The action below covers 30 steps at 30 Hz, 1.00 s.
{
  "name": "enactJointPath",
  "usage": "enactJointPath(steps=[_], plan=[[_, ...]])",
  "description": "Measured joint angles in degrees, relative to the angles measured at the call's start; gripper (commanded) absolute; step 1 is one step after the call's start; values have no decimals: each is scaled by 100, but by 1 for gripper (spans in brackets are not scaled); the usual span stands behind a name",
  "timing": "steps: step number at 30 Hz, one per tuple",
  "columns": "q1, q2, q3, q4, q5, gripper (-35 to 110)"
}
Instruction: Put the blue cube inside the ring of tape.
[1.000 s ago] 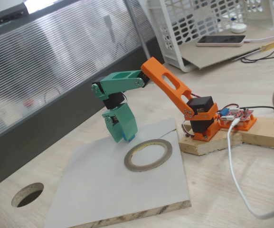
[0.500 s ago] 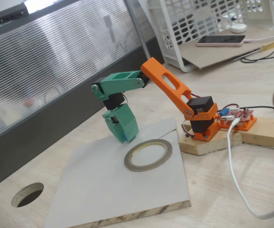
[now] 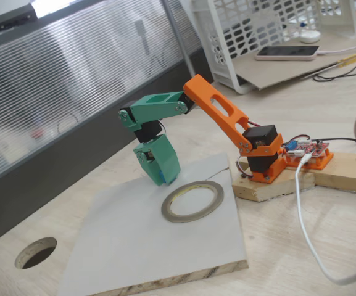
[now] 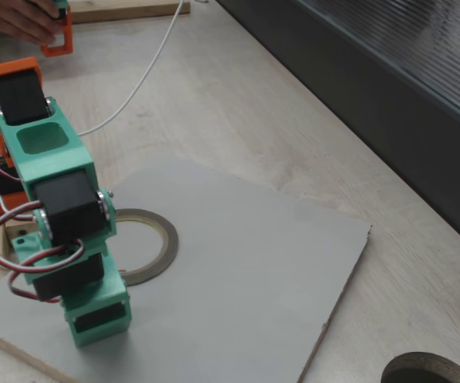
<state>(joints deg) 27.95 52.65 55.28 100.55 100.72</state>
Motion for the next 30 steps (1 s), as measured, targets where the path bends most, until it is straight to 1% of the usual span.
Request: enactJointPath(steps=[17, 21, 30], plan=[[0, 1529, 149, 44, -44, 16], [-9, 1978, 861, 9, -44, 16], [-35, 3788, 2971, -9, -44, 16]])
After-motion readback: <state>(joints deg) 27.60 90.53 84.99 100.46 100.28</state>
